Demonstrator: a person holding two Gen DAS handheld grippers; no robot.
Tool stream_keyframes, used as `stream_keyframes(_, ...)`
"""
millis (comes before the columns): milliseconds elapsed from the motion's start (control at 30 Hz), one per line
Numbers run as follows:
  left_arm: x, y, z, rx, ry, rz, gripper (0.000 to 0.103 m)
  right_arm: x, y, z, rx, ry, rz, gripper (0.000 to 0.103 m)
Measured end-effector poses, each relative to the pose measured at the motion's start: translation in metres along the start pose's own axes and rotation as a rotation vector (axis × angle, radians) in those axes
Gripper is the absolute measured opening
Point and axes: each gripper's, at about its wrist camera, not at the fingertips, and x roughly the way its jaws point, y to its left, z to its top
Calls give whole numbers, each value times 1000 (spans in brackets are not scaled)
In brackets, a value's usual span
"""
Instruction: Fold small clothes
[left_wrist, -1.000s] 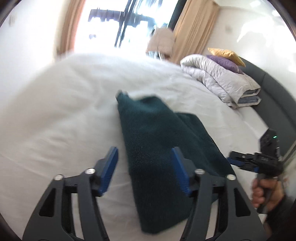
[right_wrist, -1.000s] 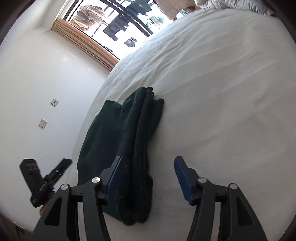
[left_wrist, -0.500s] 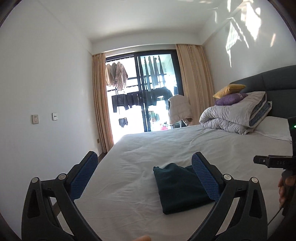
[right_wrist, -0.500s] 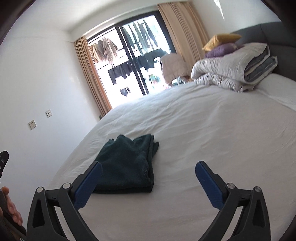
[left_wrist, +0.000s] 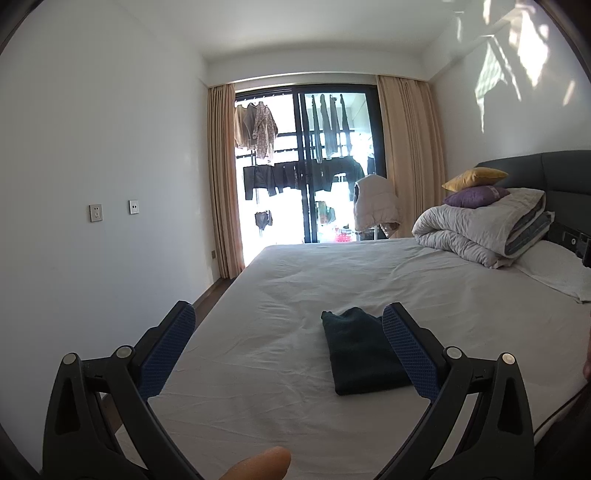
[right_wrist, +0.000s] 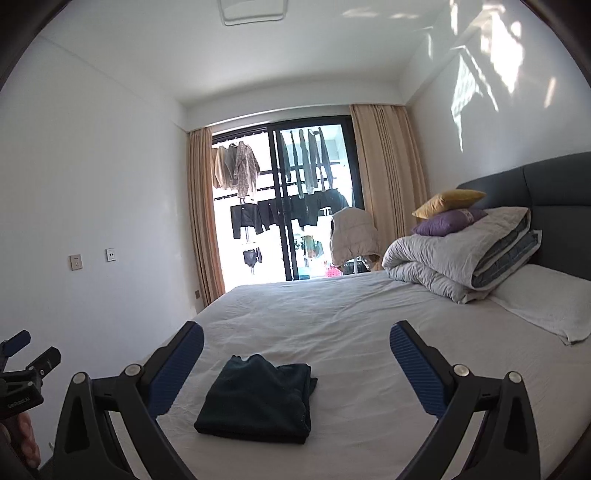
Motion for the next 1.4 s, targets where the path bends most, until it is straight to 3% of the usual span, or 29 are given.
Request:
stream_keyframes(100,-8,2,3,-13,45,-3,103,-4,13,5,-17,14,17,103)
stream_keyframes(233,-3,3,-7,-62,128,-32,103,1,25,-13,-46,75,12,103)
stream_keyframes(500,34,-4,-57,-82,305,-14,103,30,21,-81,-24,285,-17,103)
stream_keyframes(733,76,-11,-100,-66,478,22,103,42,24,-107,-24,394,-27,103)
stream_keyframes(1067,107,-20,-132,-49,556,5,103,49,33,-125,-16,471,-3,103)
stream_keyframes(1400,111,-22,-135,-57,571,2,103,53,36,-138,-4,531,17,103)
